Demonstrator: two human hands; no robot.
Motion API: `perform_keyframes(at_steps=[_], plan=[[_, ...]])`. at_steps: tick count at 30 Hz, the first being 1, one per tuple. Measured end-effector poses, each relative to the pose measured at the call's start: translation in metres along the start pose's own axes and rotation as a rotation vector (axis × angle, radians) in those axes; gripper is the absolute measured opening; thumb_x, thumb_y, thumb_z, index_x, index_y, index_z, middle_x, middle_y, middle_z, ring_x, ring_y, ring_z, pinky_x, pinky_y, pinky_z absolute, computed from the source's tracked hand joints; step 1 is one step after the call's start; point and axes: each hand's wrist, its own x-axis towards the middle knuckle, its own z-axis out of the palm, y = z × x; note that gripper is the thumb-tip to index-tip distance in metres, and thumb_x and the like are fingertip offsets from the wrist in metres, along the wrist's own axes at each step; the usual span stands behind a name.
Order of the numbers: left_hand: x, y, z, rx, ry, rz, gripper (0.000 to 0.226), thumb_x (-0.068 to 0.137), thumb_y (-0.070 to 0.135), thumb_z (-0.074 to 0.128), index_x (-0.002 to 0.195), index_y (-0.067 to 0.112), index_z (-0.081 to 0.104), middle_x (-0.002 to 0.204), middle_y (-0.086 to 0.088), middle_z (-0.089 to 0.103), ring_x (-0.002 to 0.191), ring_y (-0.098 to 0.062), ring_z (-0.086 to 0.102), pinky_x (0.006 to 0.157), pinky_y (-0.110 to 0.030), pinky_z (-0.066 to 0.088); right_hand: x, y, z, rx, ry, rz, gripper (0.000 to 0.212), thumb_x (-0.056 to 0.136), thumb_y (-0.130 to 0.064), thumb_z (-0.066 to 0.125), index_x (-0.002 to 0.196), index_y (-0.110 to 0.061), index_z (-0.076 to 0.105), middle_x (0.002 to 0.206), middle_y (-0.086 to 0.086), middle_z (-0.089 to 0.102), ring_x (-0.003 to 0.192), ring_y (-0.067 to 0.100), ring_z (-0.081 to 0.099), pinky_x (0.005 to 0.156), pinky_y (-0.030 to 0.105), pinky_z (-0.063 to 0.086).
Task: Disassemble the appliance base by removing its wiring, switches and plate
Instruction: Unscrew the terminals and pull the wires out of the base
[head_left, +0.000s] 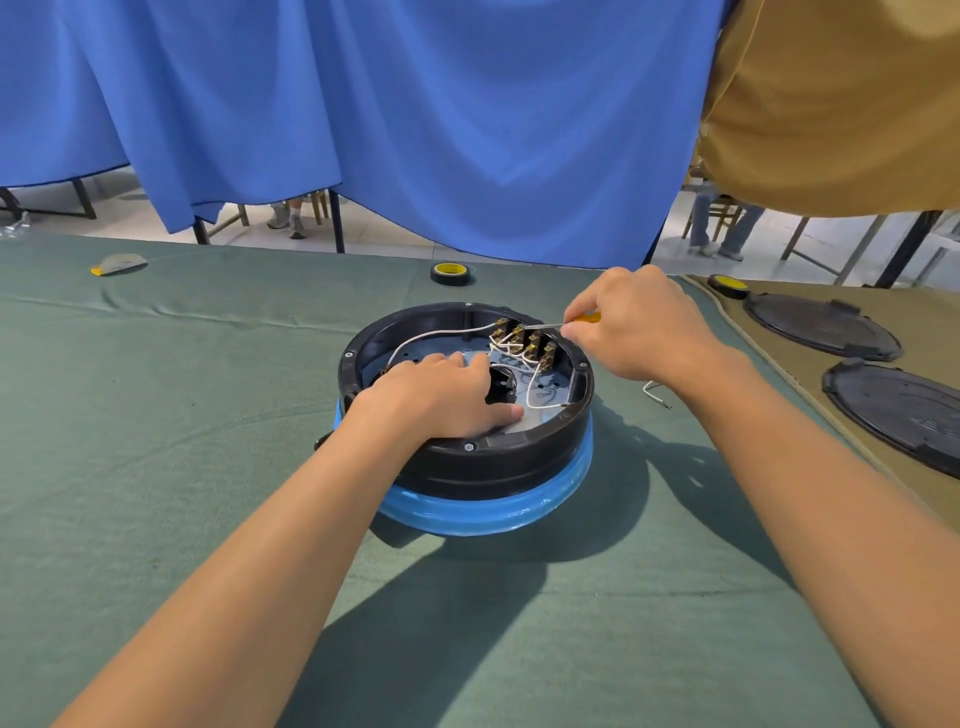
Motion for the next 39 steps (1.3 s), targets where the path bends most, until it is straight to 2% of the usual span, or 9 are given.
perform_keyframes(at_steps=[11, 16, 19, 22, 26, 30, 33, 36, 39], plan=[[0.002, 0.0, 0.001, -0.004, 0.011, 0.009, 0.086, 0.086, 0.077, 0.03, 0.15, 0.019, 0.022, 0.155, -0.006, 0.031, 0.141, -0.03, 0.03, 0.106, -0.052, 0.032, 0.001, -0.011, 0.0, -0.097, -0.03, -0.007, 0.017, 0.089, -0.035, 0.061, 0.092, -0.027, 0.076, 0.1, 0.004, 0.07, 0.087, 0.028, 0.059, 0.073, 0.041, 0.053], [0.0, 0.002, -0.001, -0.004, -0.004, 0.002, 0.087, 0.087, 0.075, 0.03, 0.152, 0.018, 0.02, 0.158, -0.009, 0.024, 0.144, -0.032, 0.023, 0.11, -0.054, 0.026, 0.013, -0.023, -0.009, -0.189, -0.111, 0.022, 0.017, 0.084, -0.021, 0.061, 0.093, -0.016, 0.074, 0.091, 0.008, 0.069, 0.082, 0.031, 0.06, 0.07, 0.042, 0.055], [-0.002, 0.002, -0.002, -0.003, -0.016, -0.002, 0.086, 0.088, 0.074, 0.03, 0.152, 0.018, 0.018, 0.159, -0.009, 0.021, 0.145, -0.033, 0.02, 0.111, -0.054, 0.023, 0.024, -0.032, -0.011, -0.212, -0.159, 0.027, 0.018, 0.083, -0.017, 0.058, 0.098, -0.015, 0.068, 0.094, 0.008, 0.063, 0.088, 0.033, 0.058, 0.067, 0.038, 0.046], [-0.003, 0.002, -0.003, -0.007, -0.024, 0.004, 0.085, 0.089, 0.073, 0.03, 0.152, 0.018, 0.017, 0.16, -0.01, 0.018, 0.145, -0.033, 0.019, 0.112, -0.054, 0.021, 0.039, -0.035, -0.019, -0.212, -0.25, 0.007, 0.02, 0.082, -0.018, 0.06, 0.099, -0.012, 0.068, 0.096, 0.009, 0.065, 0.093, 0.032, 0.059, 0.075, 0.038, 0.051], [-0.005, 0.003, -0.004, -0.018, -0.012, 0.016, 0.085, 0.089, 0.073, 0.03, 0.152, 0.017, 0.019, 0.158, -0.012, 0.022, 0.144, -0.034, 0.022, 0.111, -0.053, 0.022, 0.066, -0.018, -0.038, -0.107, -0.456, -0.003, 0.026, 0.083, -0.027, 0.069, 0.095, -0.004, 0.074, 0.074, 0.009, 0.062, 0.065, 0.023, 0.047, 0.058, 0.03, 0.038], [-0.006, 0.003, -0.004, -0.025, -0.014, 0.026, 0.084, 0.09, 0.071, 0.03, 0.152, 0.015, 0.02, 0.158, -0.013, 0.023, 0.143, -0.035, 0.022, 0.112, -0.054, 0.022, 0.081, 0.005, -0.041, 0.101, -0.632, 0.084, 0.011, 0.087, -0.026, 0.071, 0.085, -0.019, 0.079, 0.058, -0.002, 0.054, 0.046, 0.016, 0.028, 0.048, 0.027, 0.023], [-0.006, 0.003, -0.005, -0.022, -0.017, 0.027, 0.084, 0.09, 0.071, 0.03, 0.151, 0.015, 0.021, 0.157, -0.013, 0.025, 0.143, -0.035, 0.023, 0.112, -0.054, 0.022, 0.082, 0.017, -0.035, 0.206, -0.694, 0.136, 0.01, 0.087, -0.027, 0.07, 0.086, -0.026, 0.08, 0.061, -0.001, 0.056, 0.048, 0.016, 0.026, 0.048, 0.027, 0.021], [-0.006, 0.003, -0.005, -0.022, -0.024, 0.024, 0.084, 0.09, 0.071, 0.029, 0.152, 0.015, 0.019, 0.157, -0.013, 0.024, 0.143, -0.035, 0.022, 0.112, -0.055, 0.021, 0.081, 0.021, -0.032, 0.222, -0.655, 0.098, 0.01, 0.087, -0.028, 0.071, 0.084, -0.028, 0.08, 0.058, -0.004, 0.058, 0.048, 0.016, 0.028, 0.046, 0.025, 0.024], [-0.007, 0.003, -0.005, -0.025, -0.025, 0.024, 0.085, 0.09, 0.072, 0.029, 0.153, 0.016, 0.016, 0.158, -0.013, 0.023, 0.144, -0.036, 0.021, 0.114, -0.056, 0.02, 0.075, 0.018, -0.028, 0.114, -0.515, -0.019, 0.009, 0.087, -0.032, 0.071, 0.084, -0.032, 0.079, 0.053, -0.011, 0.062, 0.053, 0.012, 0.047, 0.054, 0.026, 0.038]])
